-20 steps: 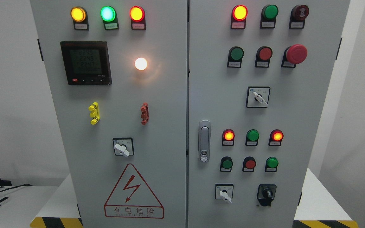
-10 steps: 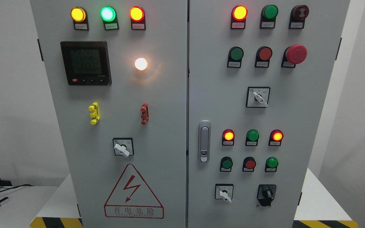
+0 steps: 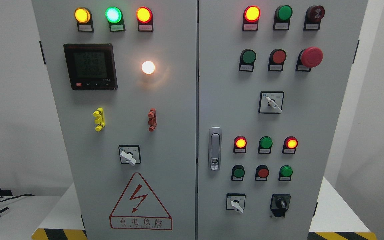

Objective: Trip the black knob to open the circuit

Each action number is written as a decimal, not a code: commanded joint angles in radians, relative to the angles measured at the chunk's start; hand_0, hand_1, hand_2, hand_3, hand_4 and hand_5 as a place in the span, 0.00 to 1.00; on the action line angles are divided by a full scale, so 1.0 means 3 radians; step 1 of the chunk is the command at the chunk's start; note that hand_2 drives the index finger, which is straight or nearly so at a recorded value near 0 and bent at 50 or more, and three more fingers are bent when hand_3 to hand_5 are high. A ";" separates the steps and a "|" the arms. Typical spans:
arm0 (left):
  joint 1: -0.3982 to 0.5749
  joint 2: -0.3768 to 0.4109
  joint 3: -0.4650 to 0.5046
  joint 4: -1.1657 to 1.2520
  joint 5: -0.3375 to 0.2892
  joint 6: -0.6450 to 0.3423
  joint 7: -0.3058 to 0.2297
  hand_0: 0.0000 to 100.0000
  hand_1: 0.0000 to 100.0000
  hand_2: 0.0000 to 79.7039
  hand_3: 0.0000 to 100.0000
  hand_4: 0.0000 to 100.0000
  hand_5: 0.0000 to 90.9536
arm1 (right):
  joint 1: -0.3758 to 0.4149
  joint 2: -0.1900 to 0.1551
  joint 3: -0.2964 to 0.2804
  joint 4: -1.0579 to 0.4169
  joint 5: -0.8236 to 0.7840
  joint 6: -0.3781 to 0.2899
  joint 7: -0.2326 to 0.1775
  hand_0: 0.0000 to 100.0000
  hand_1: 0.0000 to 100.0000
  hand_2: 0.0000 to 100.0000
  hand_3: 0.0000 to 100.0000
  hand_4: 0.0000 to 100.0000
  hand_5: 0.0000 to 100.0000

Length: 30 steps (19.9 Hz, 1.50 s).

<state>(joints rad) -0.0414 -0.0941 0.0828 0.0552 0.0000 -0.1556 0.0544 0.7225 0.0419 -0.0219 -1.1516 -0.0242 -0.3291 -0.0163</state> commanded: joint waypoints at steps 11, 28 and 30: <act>0.0000 -0.0003 0.0000 0.0000 -0.0102 -0.0003 0.0003 0.12 0.39 0.00 0.00 0.00 0.00 | 0.0087 -0.0129 -0.0029 -0.1612 -0.0063 0.0125 -0.0073 0.36 0.66 0.54 0.87 0.76 0.75; 0.0000 0.0002 0.0000 0.0000 -0.0102 -0.0003 0.0003 0.12 0.39 0.00 0.00 0.00 0.00 | -0.0613 -0.0211 -0.0321 -0.2088 -0.0073 0.0708 -0.0063 0.36 0.67 0.54 0.88 0.77 0.76; 0.0000 0.0002 0.0000 0.0000 -0.0102 -0.0003 0.0003 0.12 0.39 0.00 0.00 0.00 0.00 | -0.0741 -0.0211 -0.0321 -0.2093 -0.0073 0.0785 -0.0063 0.35 0.68 0.54 0.88 0.78 0.76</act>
<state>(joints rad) -0.0414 -0.0940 0.0828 0.0552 0.0000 -0.1557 0.0544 0.5982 0.0028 -0.0731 -1.7020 -0.0455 -0.1259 -0.0439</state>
